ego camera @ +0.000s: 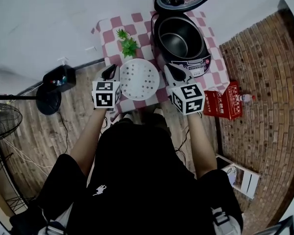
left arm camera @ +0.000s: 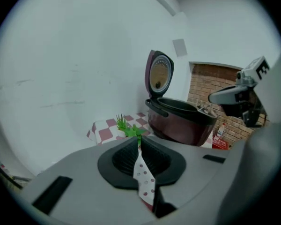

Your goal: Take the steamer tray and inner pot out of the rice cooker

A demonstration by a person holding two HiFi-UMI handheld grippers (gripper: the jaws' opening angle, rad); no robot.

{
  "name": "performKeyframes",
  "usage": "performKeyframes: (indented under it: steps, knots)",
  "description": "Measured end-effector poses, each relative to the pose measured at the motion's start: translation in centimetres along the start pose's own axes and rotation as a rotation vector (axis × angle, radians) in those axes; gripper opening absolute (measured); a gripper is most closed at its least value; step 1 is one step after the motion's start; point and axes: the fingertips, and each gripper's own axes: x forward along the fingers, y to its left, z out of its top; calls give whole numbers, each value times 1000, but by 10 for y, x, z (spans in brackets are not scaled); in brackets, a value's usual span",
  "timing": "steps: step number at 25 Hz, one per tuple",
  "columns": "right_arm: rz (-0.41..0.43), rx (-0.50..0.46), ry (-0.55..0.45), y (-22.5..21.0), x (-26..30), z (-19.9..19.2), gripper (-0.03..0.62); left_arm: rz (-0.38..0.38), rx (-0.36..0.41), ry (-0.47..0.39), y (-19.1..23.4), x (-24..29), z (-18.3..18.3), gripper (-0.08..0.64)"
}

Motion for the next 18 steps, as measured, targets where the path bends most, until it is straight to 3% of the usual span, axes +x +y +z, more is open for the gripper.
performKeyframes:
  steps: [7,18]
  knots:
    - [-38,-139,-17,-66,-17,25,2,32,-37,-69,-21,-8,43,3]
    - [-69,-273,79,-217,0,21,2,93,-28,-149,-89,34,115,3]
